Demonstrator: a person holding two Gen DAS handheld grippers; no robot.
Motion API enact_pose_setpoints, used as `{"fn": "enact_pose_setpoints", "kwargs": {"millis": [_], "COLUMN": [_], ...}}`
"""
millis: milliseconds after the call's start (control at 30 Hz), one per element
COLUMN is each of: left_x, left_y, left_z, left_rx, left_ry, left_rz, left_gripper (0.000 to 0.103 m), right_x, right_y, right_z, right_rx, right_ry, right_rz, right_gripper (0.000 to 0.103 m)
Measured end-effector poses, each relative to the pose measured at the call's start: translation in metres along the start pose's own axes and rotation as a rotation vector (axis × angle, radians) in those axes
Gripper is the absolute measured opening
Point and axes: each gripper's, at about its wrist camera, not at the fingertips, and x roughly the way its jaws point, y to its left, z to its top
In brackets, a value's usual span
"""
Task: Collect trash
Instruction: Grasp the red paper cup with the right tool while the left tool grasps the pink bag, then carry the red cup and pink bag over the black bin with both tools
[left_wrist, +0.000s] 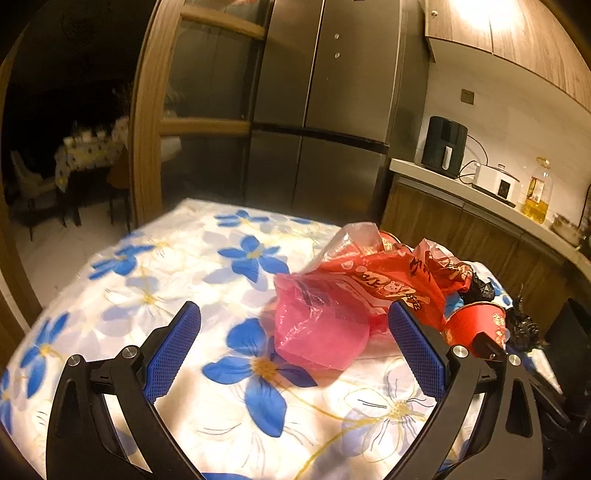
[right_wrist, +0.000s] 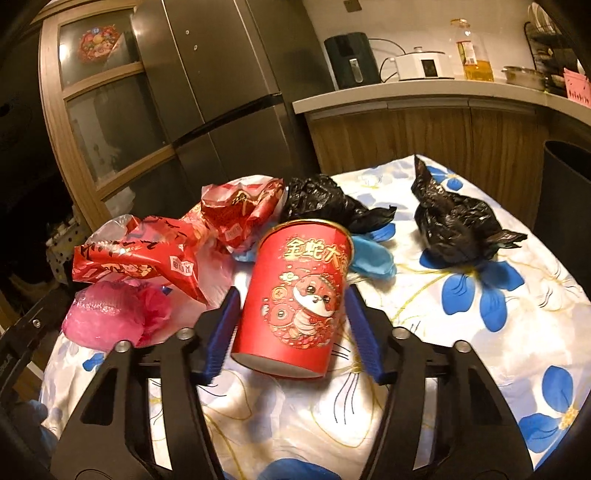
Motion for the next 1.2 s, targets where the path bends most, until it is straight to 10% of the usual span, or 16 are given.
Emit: {"fn": "enact_pose_setpoints", "kwargs": {"millis": [333, 733, 1200], "left_x": [0.031, 0.043, -0.031], "left_y": [0.005, 0.007, 0.021], "left_z": [0.001, -0.016, -0.018], "left_rx": [-0.058, -0.094, -0.101], "left_ry": [0.102, 0.231, 0.138], "left_rz": [-0.045, -0.127, -0.128], "left_gripper": [0.091, 0.004, 0.002], "right_x": [-0.007, -0.025, -0.073], "right_y": [0.001, 0.001, -0.002], "right_z": [-0.001, -0.002, -0.001], "right_rx": [-0.026, -0.055, -0.085], "right_ry": [-0.018, -0.045, -0.116], "right_rz": [0.006, 0.012, 0.051], "right_gripper": [0.052, 0.05, 0.047]}}
